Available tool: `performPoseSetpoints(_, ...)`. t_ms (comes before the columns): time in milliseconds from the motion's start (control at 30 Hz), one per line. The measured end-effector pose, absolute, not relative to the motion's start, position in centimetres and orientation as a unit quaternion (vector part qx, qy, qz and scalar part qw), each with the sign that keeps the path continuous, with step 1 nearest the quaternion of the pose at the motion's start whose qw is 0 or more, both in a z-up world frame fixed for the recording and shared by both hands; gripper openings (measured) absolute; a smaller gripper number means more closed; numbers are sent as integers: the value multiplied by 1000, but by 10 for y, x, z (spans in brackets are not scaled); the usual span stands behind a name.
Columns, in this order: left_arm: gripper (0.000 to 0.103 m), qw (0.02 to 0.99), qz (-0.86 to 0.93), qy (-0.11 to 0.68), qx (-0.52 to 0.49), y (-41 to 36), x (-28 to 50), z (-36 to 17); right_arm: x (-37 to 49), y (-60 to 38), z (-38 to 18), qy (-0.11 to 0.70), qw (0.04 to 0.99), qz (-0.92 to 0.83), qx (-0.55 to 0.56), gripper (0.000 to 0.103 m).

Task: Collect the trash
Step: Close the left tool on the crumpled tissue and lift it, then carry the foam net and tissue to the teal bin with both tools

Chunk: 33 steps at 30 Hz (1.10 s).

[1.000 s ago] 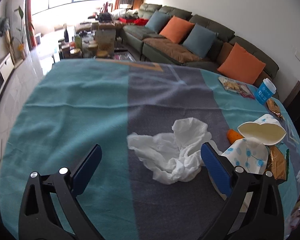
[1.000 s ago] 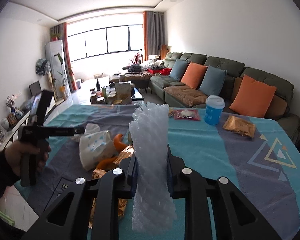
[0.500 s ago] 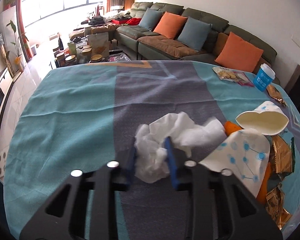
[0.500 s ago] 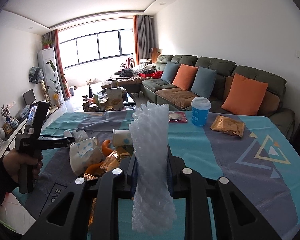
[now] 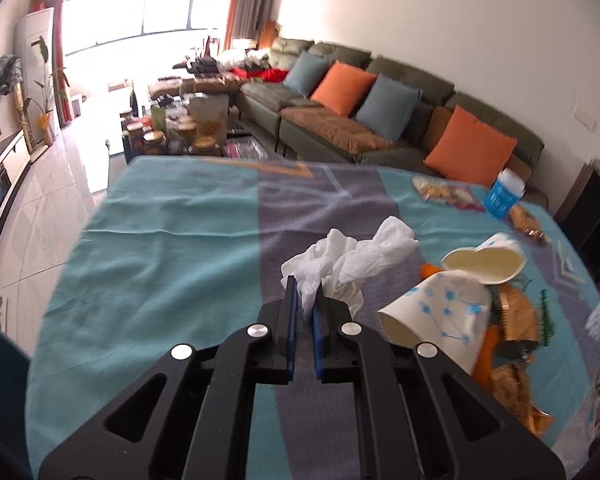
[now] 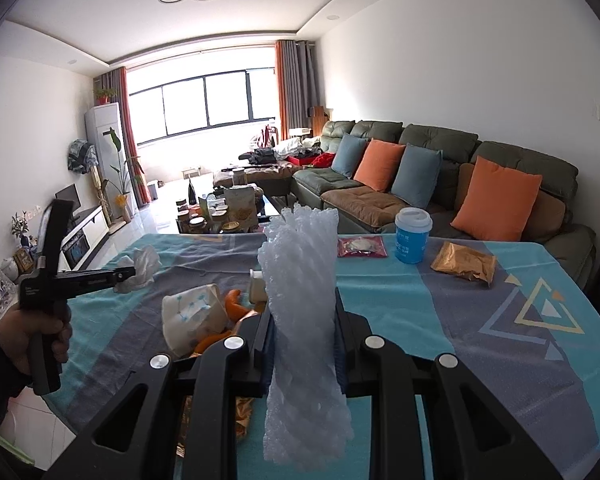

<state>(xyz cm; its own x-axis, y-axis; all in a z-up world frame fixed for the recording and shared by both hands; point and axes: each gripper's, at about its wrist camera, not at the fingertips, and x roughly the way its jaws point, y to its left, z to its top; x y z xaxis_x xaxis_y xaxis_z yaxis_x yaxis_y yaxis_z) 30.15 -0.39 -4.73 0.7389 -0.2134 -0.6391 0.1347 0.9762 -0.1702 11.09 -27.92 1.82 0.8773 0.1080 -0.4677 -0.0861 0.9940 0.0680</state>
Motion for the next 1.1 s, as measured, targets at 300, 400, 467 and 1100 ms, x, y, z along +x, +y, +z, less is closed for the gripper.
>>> performPoseSetpoints(300, 7, 952, -75, 289, -63, 13, 218, -8, 98, -261, 29, 225, 971, 73, 23, 22)
performPoseSetpoints(400, 7, 958, -68, 271, -59, 14, 193, 0, 94, -253, 31, 222, 971, 84, 25, 22)
performPoseSetpoints(467, 7, 961, -64, 262, -53, 15, 179, 3, 92, -246, 33, 217, 971, 94, 24, 22)
performPoseSetpoints(1100, 7, 978, -2, 196, -68, 67, 65, 26, 92, -135, 53, 186, 954, 236, 16, 22)
